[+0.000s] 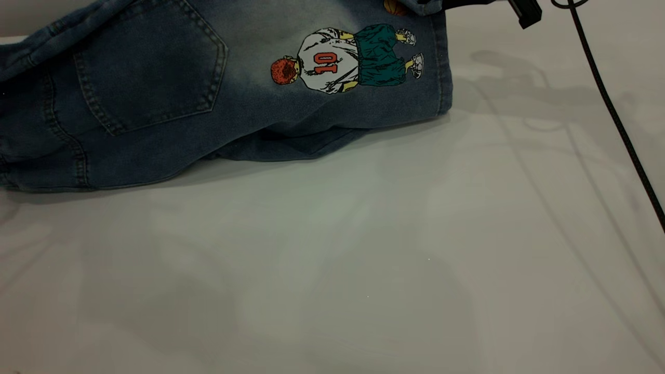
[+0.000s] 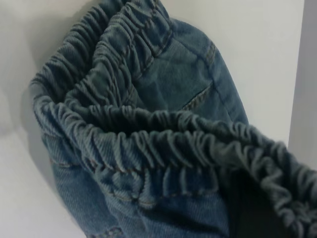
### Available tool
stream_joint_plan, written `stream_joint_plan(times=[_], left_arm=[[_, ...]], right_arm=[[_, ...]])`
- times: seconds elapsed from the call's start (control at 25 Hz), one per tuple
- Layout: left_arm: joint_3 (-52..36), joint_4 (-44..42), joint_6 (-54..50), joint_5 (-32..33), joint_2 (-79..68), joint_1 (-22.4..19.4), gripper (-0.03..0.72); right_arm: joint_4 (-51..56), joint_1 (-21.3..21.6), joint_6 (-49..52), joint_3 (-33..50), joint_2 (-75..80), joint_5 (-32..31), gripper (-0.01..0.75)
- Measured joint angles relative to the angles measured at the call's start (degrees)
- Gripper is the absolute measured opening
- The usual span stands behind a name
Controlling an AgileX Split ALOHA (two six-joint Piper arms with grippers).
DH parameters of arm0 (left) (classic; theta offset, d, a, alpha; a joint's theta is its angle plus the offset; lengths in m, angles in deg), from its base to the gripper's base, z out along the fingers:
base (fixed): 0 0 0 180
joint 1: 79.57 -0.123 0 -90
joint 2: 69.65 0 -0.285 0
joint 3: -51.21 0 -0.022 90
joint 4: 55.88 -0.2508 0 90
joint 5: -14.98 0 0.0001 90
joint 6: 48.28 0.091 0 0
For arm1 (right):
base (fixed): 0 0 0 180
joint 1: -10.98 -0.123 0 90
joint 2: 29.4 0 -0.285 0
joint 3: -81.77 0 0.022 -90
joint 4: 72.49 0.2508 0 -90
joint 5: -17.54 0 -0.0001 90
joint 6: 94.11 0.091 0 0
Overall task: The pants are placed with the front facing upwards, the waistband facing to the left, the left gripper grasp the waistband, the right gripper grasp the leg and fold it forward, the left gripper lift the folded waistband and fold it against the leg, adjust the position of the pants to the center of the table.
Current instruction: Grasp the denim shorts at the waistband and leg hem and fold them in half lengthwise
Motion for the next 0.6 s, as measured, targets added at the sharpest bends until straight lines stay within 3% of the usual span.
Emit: stream_joint_plan(times=[0.32,0.6], left_arm=[[0.0,0.0,3.7,-0.9,0.0,0.0,0.395],[-0.1,0.0,3.8,-1.0,0.0,0.0,0.419]], right_arm=[[-0.1,0.0,-0.2,0.0,0.0,0.2,0.015],[0.9,0.0,0.0,0.0,0.0,0.8,0.015]])
